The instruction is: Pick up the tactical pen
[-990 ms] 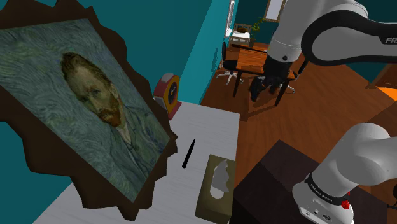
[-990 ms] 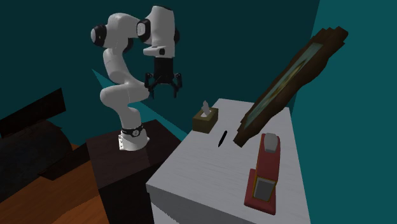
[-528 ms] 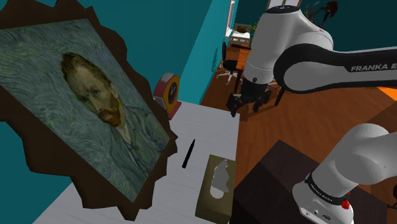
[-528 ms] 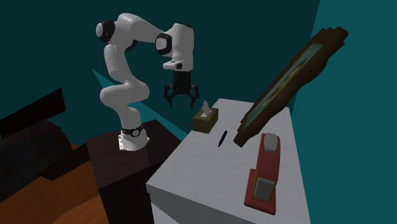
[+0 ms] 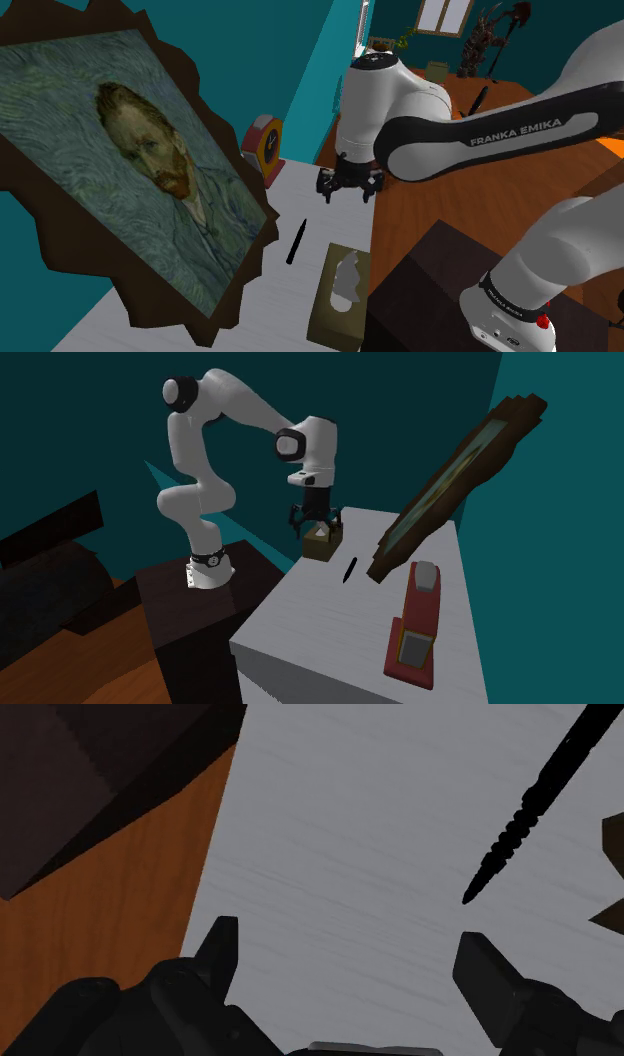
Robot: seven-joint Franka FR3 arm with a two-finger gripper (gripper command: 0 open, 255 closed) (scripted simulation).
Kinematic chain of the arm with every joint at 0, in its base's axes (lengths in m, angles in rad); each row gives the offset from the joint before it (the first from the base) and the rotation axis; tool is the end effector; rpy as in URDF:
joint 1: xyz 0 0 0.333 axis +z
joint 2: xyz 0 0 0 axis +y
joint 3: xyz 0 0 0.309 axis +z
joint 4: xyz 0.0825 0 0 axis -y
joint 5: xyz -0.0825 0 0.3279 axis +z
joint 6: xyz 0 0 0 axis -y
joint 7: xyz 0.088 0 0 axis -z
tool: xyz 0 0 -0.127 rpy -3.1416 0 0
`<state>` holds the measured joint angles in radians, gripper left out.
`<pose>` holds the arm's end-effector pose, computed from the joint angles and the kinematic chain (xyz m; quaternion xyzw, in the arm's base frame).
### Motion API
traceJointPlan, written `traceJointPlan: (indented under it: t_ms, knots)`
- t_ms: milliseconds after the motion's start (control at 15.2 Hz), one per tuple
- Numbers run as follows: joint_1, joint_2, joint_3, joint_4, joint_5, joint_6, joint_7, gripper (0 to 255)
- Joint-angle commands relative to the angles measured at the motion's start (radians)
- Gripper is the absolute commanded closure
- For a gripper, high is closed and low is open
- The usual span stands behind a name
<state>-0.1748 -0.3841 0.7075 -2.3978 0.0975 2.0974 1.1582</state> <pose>0.3382 0.2171 0.4269 0.9343 -0.3473 0.0607 0.0534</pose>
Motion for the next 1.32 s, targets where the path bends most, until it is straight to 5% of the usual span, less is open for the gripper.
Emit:
traceJointPlan:
  t_ms: [0,330,528,1122,1188,1254]
  knots:
    - [-0.041,0.085,0.066,0.038,-0.038,0.035,0.125,0]
    - [-0.132,0.377,0.208,0.172,-0.271,0.088,0.489,0]
    - [-0.096,0.566,0.200,0.272,-0.445,0.077,0.706,0]
    - [-0.050,0.648,0.149,0.245,-0.538,0.147,0.777,0]
    - [-0.050,0.646,0.150,0.243,-0.536,0.148,0.777,255]
    - [-0.051,0.646,0.150,0.243,-0.536,0.148,0.776,255]
